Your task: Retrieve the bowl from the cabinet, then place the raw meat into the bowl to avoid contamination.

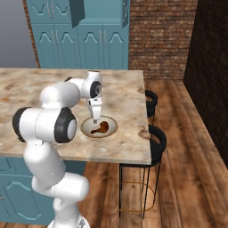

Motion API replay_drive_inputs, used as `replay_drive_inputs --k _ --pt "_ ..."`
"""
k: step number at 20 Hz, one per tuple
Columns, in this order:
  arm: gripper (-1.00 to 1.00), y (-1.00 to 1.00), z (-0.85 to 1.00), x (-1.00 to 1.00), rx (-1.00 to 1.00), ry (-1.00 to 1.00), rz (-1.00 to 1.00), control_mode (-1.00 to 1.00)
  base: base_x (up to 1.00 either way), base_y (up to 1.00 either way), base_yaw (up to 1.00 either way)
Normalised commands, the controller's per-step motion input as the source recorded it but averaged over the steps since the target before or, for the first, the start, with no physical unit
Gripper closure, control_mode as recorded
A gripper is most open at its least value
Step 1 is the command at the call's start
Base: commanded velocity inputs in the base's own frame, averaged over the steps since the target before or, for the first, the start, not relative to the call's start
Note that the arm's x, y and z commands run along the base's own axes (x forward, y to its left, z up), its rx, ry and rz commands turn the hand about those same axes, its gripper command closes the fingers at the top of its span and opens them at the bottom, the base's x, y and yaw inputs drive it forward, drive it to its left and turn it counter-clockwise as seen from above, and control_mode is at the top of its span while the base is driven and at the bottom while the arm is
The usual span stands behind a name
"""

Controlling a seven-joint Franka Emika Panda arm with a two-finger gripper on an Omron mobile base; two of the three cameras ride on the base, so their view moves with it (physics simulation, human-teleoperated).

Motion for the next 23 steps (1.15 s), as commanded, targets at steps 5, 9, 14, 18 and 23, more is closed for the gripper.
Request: replay_drive_inputs --k 5,9,14,18,23 --pt "-1.00 0.00 0.35 -0.78 0.02 -0.12 0.03 -1.00 0.00 0.00 0.00" --pt "-1.00 0.00 0.43 -0.69 0.00 -0.10 0.07 -1.00 0.00 0.00 0.00" --pt "-1.00 0.10 0.41 -0.50 0.00 -0.07 0.13 -1.00 0.00 0.00 0.00" --pt "-1.00 0.16 0.30 -0.27 -0.01 -0.04 0.20 -1.00 0.00 0.00 0.00" --pt "-1.00 0.19 0.19 -0.41 -0.06 -0.03 0.24 -1.00 0.00 0.00 0.00"
